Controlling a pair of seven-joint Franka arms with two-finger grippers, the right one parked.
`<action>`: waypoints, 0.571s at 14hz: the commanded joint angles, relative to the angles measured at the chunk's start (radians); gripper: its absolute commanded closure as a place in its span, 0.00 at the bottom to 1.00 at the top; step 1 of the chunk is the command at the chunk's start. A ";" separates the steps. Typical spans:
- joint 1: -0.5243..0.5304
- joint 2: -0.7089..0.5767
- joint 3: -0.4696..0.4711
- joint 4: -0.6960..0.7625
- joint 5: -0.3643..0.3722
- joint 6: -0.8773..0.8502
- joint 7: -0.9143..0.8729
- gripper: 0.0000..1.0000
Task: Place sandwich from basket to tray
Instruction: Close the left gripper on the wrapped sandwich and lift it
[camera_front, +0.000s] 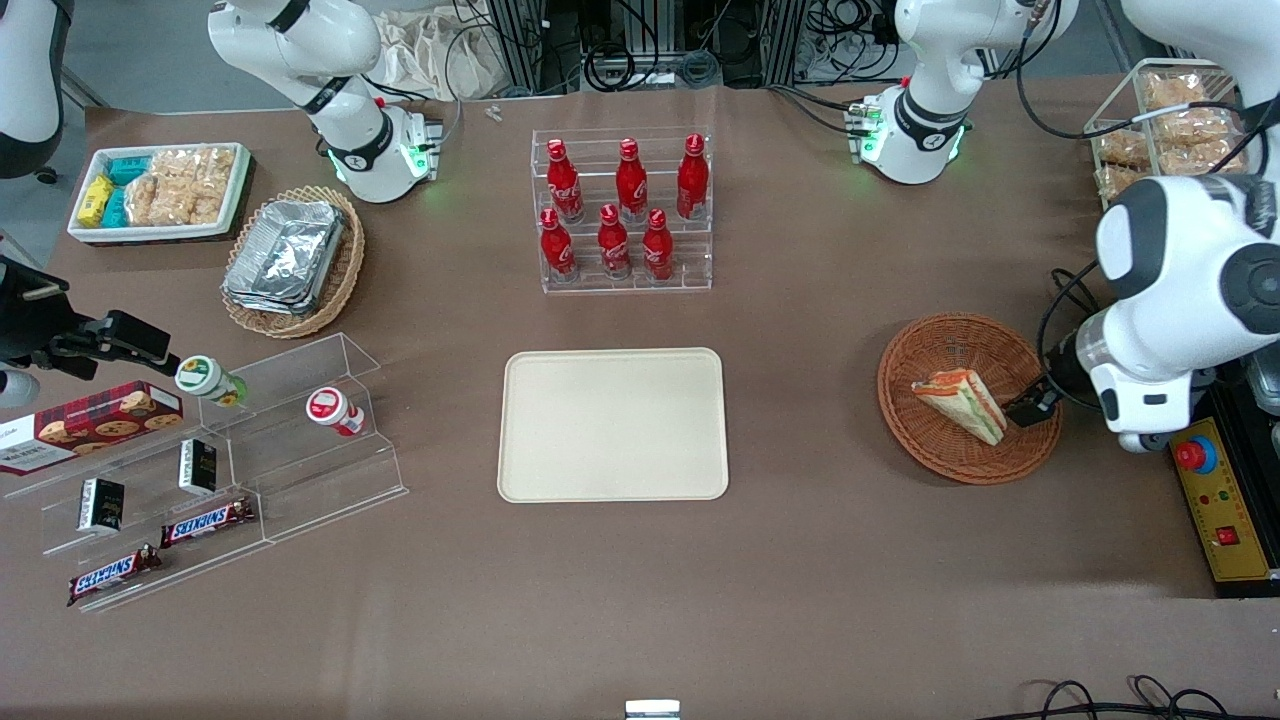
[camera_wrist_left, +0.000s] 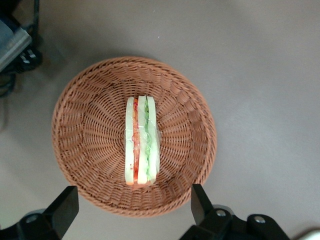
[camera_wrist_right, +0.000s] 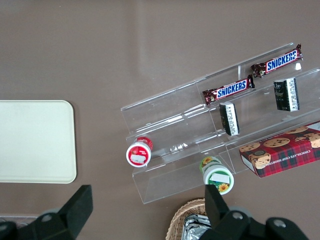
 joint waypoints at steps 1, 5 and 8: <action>0.005 0.013 0.003 -0.091 -0.012 0.103 -0.035 0.00; -0.001 0.083 0.003 -0.140 -0.013 0.237 -0.136 0.00; -0.006 0.104 0.000 -0.173 -0.013 0.297 -0.158 0.00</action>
